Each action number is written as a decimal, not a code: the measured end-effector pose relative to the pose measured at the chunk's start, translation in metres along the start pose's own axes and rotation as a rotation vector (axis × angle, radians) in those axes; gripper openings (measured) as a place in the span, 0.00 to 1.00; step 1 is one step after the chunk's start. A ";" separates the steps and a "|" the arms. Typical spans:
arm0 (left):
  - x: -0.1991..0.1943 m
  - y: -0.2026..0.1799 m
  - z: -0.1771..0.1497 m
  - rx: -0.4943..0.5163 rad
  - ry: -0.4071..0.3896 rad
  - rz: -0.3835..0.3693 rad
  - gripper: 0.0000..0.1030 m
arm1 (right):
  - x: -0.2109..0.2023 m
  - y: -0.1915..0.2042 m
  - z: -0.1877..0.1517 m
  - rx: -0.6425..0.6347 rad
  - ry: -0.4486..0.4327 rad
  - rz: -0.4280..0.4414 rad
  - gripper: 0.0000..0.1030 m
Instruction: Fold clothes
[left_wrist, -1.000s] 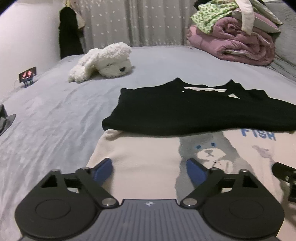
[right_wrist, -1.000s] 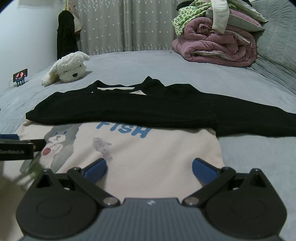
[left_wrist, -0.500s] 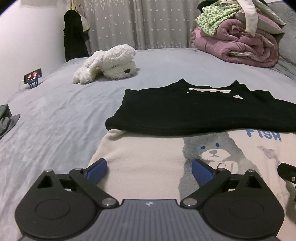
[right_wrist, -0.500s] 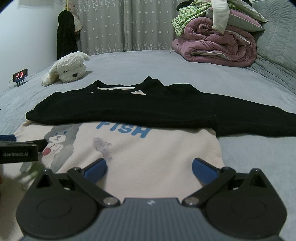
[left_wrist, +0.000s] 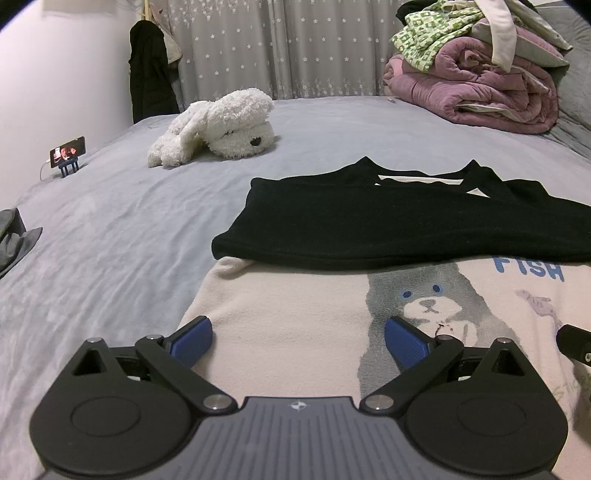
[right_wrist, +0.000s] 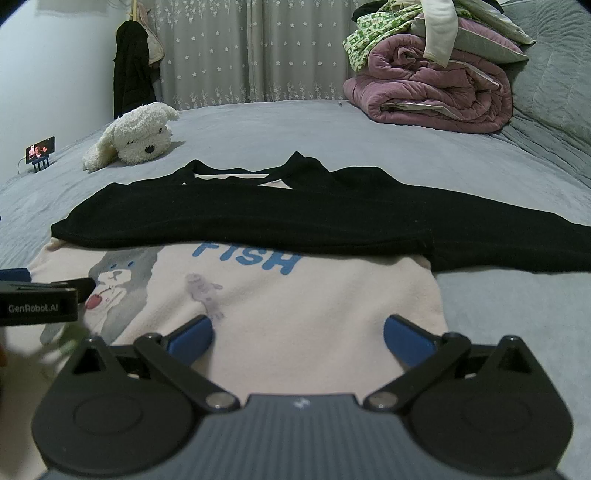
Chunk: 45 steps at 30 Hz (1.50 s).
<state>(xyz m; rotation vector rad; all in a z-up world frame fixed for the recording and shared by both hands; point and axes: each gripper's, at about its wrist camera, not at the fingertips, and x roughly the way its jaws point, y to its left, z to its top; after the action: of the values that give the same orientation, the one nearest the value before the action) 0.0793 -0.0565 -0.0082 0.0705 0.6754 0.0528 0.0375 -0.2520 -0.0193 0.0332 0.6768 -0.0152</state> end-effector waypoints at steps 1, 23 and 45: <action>0.000 0.000 0.000 0.000 0.000 0.000 0.98 | 0.000 0.000 0.000 0.000 0.000 0.000 1.00; 0.002 0.004 0.002 -0.025 0.008 -0.018 0.98 | 0.000 0.000 0.000 0.000 0.000 0.000 1.00; 0.003 0.008 0.004 -0.034 0.024 -0.032 0.98 | 0.002 0.004 0.002 -0.008 0.013 -0.009 1.00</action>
<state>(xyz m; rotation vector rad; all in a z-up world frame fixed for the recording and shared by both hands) 0.0838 -0.0488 -0.0063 0.0264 0.6989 0.0347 0.0408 -0.2484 -0.0186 0.0224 0.6901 -0.0213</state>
